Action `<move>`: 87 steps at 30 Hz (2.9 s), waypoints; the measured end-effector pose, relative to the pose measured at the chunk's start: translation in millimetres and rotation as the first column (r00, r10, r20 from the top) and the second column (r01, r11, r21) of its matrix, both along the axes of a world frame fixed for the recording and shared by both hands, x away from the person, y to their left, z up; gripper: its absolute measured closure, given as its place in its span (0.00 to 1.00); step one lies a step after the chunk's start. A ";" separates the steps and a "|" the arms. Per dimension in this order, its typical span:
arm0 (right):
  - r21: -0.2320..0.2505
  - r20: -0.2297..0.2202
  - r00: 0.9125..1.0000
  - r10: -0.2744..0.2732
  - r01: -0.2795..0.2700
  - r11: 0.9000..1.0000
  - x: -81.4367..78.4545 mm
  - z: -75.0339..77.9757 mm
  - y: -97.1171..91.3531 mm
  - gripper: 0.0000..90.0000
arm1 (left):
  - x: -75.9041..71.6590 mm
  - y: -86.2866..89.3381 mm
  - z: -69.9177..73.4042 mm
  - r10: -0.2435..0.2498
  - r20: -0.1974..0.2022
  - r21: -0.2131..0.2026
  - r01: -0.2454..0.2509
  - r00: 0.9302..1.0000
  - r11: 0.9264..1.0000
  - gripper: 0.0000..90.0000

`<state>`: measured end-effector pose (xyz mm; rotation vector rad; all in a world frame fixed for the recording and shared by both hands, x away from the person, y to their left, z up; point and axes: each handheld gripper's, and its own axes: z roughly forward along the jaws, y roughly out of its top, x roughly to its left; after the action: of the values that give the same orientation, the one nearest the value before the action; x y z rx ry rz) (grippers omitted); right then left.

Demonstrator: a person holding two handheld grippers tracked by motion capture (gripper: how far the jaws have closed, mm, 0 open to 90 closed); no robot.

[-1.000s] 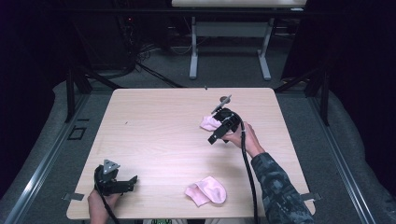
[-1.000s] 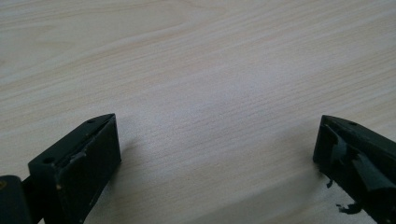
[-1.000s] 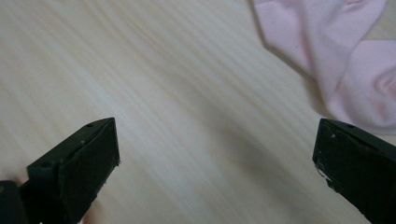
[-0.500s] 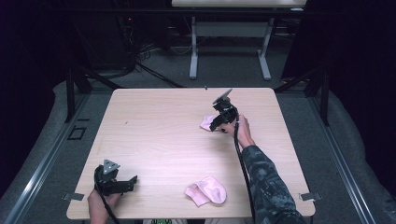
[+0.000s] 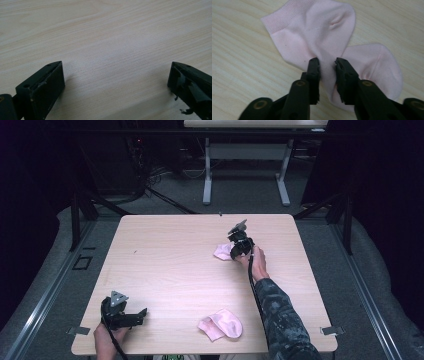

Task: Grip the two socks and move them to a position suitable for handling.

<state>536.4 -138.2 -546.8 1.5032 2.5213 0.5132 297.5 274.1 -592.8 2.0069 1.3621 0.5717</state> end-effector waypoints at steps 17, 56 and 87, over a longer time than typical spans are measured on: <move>0.065 0.131 0.982 0.139 -0.148 0.987 -58.9 77.7 -7.2 0.97 | 0.0 0.3 0.1 0.005 0.001 0.002 -0.005 1.000 1.000 0.01; 0.075 0.041 0.942 0.333 -0.335 0.939 -129.5 7.9 41.5 0.39 | 0.1 0.1 0.1 0.011 0.001 -0.001 -0.011 1.000 1.000 0.01; 0.224 0.205 0.975 0.090 -0.137 0.965 -242.3 24.8 -71.4 0.00 | -12.9 -37.0 46.3 -0.106 0.007 -0.019 0.106 0.994 0.994 0.00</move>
<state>294.1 -209.6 -522.0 1.3083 2.4728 0.9604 284.6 237.2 -546.5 2.0461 1.2445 0.5149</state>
